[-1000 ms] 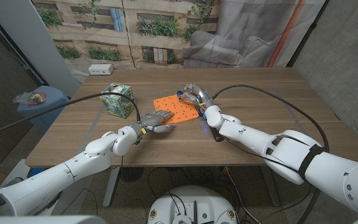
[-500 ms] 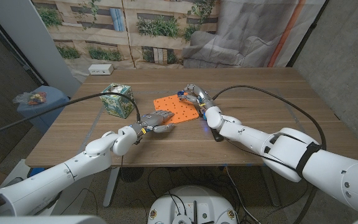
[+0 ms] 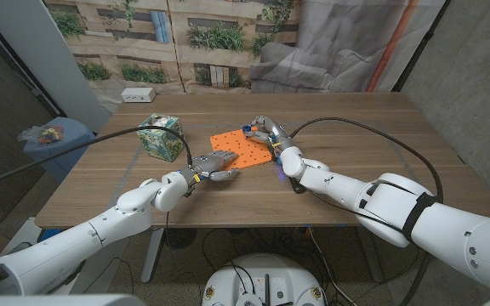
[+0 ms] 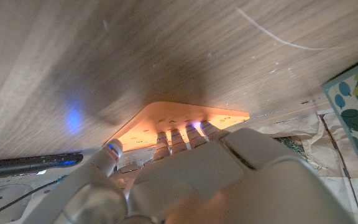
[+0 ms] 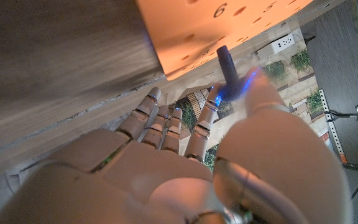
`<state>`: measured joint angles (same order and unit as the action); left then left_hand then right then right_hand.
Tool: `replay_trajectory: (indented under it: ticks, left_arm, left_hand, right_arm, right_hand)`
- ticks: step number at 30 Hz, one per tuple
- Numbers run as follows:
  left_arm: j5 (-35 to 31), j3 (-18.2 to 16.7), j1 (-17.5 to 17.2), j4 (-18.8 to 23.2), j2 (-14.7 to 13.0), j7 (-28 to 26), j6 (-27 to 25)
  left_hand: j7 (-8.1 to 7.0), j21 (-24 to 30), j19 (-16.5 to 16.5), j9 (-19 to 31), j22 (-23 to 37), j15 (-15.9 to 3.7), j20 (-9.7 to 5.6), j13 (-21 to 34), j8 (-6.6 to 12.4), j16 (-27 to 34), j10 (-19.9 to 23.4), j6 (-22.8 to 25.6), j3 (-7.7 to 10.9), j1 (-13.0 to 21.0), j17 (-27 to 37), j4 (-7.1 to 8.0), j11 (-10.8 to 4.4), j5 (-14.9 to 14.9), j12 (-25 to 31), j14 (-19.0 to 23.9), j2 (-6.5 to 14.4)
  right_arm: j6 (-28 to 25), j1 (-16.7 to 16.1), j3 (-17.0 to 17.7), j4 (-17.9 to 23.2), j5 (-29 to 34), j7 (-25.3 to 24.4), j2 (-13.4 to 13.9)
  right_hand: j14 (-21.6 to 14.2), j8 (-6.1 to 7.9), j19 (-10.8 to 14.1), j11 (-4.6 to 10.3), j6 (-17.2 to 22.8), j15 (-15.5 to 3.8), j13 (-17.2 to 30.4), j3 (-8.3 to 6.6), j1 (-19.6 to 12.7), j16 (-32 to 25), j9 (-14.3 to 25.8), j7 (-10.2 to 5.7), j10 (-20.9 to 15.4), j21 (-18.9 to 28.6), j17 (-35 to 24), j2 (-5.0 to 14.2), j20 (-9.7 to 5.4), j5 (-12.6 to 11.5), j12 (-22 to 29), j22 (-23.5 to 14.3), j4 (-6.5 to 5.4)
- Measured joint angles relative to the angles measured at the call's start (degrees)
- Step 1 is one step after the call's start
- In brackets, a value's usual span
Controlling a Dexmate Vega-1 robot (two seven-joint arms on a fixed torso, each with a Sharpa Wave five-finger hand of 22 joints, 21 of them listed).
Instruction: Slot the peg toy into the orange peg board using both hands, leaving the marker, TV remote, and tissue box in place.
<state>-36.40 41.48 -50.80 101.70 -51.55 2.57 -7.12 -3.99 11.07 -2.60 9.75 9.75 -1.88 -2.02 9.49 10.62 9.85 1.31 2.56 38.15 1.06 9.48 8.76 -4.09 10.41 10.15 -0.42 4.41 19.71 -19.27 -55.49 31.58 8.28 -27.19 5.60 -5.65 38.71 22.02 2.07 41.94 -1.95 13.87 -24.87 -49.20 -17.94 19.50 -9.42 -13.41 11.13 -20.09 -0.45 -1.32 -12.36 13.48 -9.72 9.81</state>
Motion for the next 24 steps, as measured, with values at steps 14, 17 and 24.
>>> replay_trajectory:
  ticks: [14, 17, 24]
  left_arm:
    - [0.3, 0.1, 0.2, -0.4, 0.2, 0.1, 0.1]
    - [0.3, 0.2, 0.2, -0.4, 0.3, 0.0, 0.1]
    - [0.4, 0.3, 0.3, -0.6, 0.4, 0.1, 0.2]
  left_hand:
    - [-0.19, -0.2, 0.0, 0.0, 0.0, 0.02, -0.01, 0.0, -0.16, 0.1, 0.3, 0.4, 0.14, 0.0, 0.0, -0.15, -0.15, 0.0, 0.3, 0.2, 0.0]
    - [-0.08, -0.3, 0.1, 0.0, 0.0, 0.02, -0.15, 0.0, -0.22, 0.1, 0.3, 0.5, 0.14, 0.0, 0.0, -0.15, -0.15, 0.0, 0.3, 0.2, 0.0]
    - [-0.08, -0.4, 0.1, 0.0, 0.0, 0.02, -0.15, 0.0, -0.01, 0.1, 0.4, 0.5, 0.38, 0.0, 0.0, -0.39, -0.22, 0.0, 0.2, 0.2, 0.0]
  right_arm:
    - [0.0, 0.1, -0.3, -0.4, -0.6, 0.0, -0.2]
    - [0.0, 0.2, -0.3, -0.7, -0.6, 0.0, -0.3]
    - [0.0, 0.4, -0.5, -1.3, -0.8, 0.2, -0.6]
  right_hand:
    - [0.0, 0.0, 0.0, -0.01, 0.0, 0.0, 0.0, 0.01, 0.0, 0.0, 0.0, 0.0, 0.0, 0.0, -0.2, 0.0, 0.0, -0.2, 0.0, 0.0, 0.01]
    - [0.0, 0.0, 0.0, -0.01, 0.0, 0.0, 0.0, 0.01, 0.0, 0.0, 0.0, 0.0, 0.0, 0.0, -0.3, 0.0, 0.0, -0.2, 0.0, 0.0, 0.01]
    - [0.0, 0.0, 0.0, -0.01, 0.0, 0.0, 0.0, 0.32, 0.0, 0.0, 0.0, 0.0, 0.0, 0.0, -0.3, 0.0, 0.0, -0.2, 0.0, 0.0, -0.15]
